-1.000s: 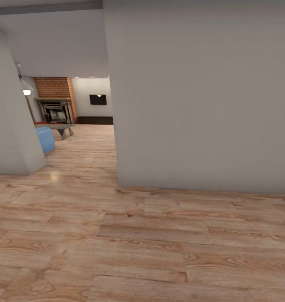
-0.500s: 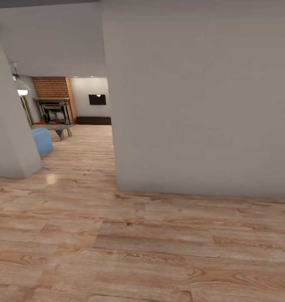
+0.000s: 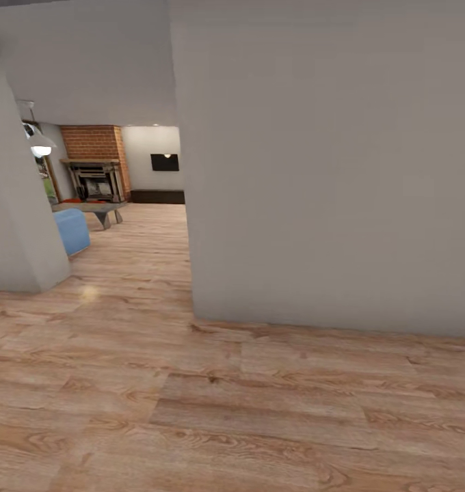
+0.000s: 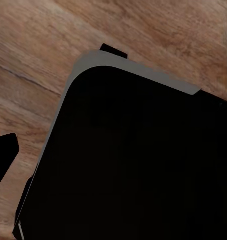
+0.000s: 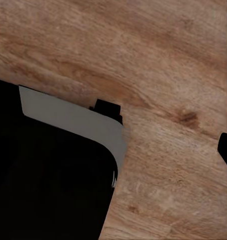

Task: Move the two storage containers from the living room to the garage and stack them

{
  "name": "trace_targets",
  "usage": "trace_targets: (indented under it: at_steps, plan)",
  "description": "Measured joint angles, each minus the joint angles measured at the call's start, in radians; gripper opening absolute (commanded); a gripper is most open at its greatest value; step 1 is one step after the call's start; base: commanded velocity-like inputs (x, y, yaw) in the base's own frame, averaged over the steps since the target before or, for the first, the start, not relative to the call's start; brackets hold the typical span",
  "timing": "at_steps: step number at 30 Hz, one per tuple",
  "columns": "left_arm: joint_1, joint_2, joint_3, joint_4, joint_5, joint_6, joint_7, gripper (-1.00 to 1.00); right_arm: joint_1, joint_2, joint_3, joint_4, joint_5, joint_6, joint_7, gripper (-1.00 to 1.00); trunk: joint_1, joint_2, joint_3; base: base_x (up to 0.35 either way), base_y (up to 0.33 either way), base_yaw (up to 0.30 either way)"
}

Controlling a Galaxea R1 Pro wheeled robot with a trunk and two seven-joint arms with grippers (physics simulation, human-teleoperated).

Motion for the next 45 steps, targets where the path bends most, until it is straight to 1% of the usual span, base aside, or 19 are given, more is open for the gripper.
trace_targets:
  at_steps: [12,45]
  plan:
    - [0.000,0.000,0.001,0.000,0.000,-0.001,0.000,1.00,0.000,0.001,-0.008,0.000,-0.007,-0.002,-0.002,1.00,0.000,0.000,0.000,0.320,0.000,0.270]
    - [0.000,0.000,0.000,0.000,0.000,-0.001,0.000,1.00,0.000,0.001,-0.009,0.000,-0.008,-0.002,-0.002,1.00,0.000,0.000,0.000,0.320,0.000,0.280]
